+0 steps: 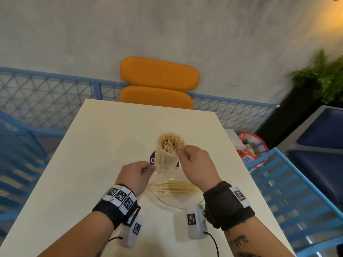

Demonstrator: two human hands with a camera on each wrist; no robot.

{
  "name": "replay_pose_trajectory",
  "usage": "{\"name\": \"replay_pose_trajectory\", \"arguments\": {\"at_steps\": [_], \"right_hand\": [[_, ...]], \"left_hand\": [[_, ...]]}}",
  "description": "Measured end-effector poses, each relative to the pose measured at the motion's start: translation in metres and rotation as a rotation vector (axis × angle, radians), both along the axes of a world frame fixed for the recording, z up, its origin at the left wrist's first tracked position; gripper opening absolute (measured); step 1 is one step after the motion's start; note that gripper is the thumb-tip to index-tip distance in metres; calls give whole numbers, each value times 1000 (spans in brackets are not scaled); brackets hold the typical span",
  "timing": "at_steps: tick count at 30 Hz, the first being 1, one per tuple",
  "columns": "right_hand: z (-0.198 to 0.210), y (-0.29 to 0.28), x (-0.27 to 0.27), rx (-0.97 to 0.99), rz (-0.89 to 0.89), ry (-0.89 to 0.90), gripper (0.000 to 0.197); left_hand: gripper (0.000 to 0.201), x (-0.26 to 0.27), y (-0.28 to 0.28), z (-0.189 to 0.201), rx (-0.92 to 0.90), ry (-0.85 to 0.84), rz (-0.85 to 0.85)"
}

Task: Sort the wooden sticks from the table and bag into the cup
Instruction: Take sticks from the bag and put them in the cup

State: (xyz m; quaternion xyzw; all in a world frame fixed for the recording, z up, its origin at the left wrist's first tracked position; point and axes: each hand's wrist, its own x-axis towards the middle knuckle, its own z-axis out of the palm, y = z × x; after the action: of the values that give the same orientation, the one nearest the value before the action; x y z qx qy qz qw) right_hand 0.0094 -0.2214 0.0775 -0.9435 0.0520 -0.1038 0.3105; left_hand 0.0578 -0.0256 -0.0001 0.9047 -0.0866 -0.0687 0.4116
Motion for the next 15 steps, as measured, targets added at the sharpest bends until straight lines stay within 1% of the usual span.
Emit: {"name": "replay_pose_trajectory", "arguments": {"at_steps": [1,2,3,5,7,9,11,15], "right_hand": [[-2,5,-9,30,21,90,22],[-5,9,-15,15,56,186,22],[-12,12,-19,-51,97,273,25],[-31,16,-19,-242,158,421,32],[-51,18,-16,-386,163,536,30],[-67,18,-13,-434,160,599,27],[-76,16,-8,-478,174,609,27],[-78,10,4,-509,161,645,28]], "left_hand": [[26,-1,0,-2,-4,0,-1],[26,-2,0,-3,-7,-3,-2],[26,-3,0,-4,-10,-4,0],[24,-4,0,-5,-20,2,0],[22,-5,0,-5,-22,3,-6],[22,-6,0,-4,-18,-2,-7],[24,-6,-1,-4,-9,-5,-9],[25,-5,-1,-4,-8,-6,-4]]}}
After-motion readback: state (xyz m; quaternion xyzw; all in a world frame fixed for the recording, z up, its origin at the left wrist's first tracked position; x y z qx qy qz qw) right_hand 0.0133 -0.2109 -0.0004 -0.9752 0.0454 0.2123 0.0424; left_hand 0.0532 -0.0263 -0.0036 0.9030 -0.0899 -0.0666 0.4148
